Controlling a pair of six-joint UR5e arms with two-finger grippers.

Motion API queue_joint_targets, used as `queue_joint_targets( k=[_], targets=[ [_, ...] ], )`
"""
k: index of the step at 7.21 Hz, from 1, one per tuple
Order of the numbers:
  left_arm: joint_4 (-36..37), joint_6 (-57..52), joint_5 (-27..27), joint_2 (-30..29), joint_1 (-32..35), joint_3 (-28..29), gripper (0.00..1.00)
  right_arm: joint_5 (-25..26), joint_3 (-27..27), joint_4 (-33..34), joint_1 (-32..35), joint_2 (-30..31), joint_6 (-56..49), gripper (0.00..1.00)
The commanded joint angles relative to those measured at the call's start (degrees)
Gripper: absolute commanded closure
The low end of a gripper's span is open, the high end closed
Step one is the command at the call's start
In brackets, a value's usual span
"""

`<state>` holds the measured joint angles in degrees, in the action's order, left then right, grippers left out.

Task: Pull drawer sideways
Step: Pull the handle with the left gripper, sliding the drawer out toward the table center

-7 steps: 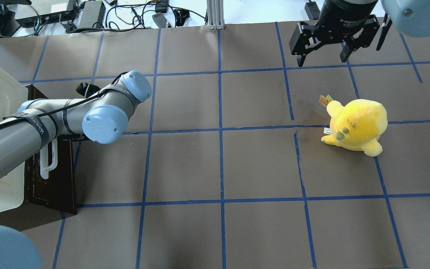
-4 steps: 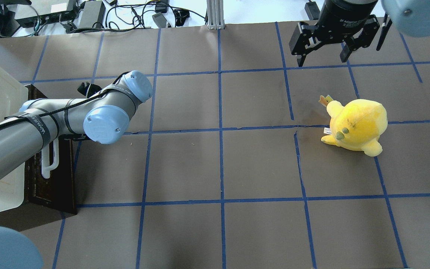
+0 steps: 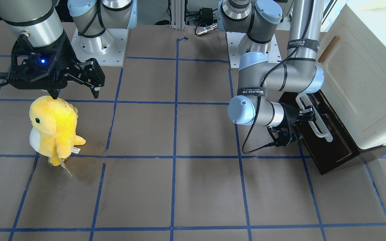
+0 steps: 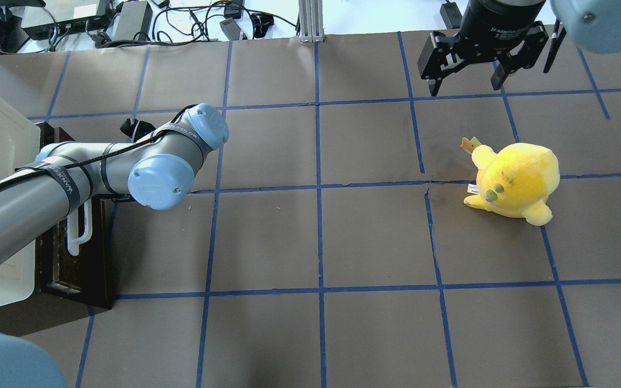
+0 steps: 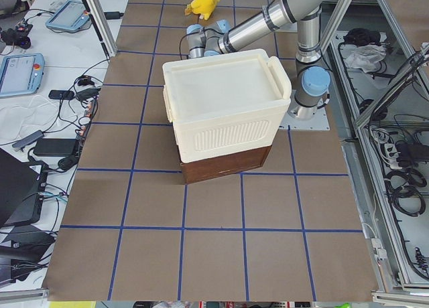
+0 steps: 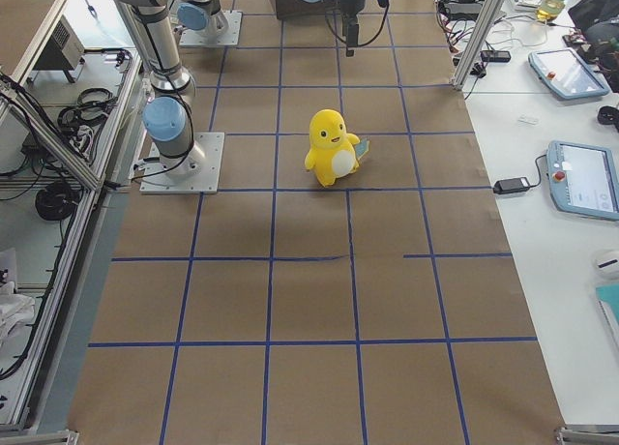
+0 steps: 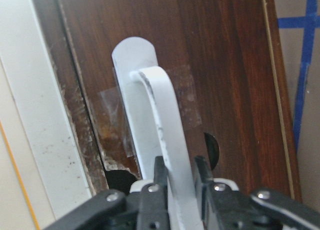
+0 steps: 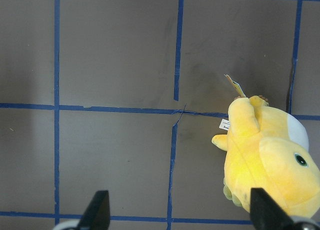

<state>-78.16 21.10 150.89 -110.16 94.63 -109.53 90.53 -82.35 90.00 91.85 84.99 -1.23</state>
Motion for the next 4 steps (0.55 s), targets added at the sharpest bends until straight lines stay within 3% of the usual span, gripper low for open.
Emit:
queue_joint_targets(
  k=[1, 4],
  targets=[
    [-0.32, 0.0, -3.03, -0.06, 1.78, 2.12, 0.77, 0.0, 0.0, 0.0, 0.0, 0.0, 0.0, 0.0],
    [-0.33, 0.0, -3.58, -0.15, 4.32, 2.39, 0.77, 0.0, 0.0, 0.0, 0.0, 0.0, 0.0, 0.0]
  ],
)
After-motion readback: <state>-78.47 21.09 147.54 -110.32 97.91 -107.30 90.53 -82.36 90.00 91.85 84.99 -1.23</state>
